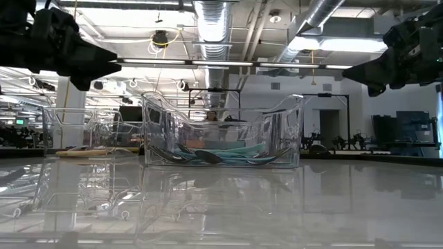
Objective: Sort silverware by color (type)
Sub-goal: Return to Home Position
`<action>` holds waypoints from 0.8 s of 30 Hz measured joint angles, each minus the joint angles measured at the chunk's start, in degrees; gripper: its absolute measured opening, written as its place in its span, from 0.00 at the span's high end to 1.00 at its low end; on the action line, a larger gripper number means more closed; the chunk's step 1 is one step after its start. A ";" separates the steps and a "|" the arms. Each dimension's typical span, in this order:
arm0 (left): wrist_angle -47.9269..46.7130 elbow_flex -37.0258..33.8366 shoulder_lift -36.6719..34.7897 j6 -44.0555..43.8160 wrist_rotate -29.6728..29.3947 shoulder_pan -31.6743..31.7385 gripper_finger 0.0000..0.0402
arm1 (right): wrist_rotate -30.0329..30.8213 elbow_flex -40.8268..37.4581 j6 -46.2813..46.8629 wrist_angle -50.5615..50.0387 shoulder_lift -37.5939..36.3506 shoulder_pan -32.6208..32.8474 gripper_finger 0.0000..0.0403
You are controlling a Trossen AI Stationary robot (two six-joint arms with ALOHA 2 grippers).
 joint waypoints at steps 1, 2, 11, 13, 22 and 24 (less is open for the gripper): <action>-0.57 0.00 -0.67 0.42 -0.69 -0.57 0.55 | 0.00 0.00 -0.17 -0.02 0.02 0.00 0.91; -1.38 0.00 -1.25 0.62 -1.39 -1.08 0.55 | 0.00 0.00 -0.27 -0.02 0.02 0.00 0.91; 2.69 -1.64 -1.60 4.05 3.63 -3.24 0.55 | 0.07 0.00 -0.39 -0.11 0.00 0.00 0.90; 2.90 -1.64 -1.20 4.51 4.70 -3.26 0.55 | 0.07 0.00 -0.29 -0.13 0.00 0.00 0.90; 2.66 -1.68 -1.12 3.13 5.37 -3.24 0.55 | 0.09 -0.02 -0.29 -0.15 0.02 0.00 0.90; 2.66 -1.68 -1.12 3.44 5.37 -3.24 0.55 | 0.09 -0.02 -0.28 -0.16 0.02 0.00 0.90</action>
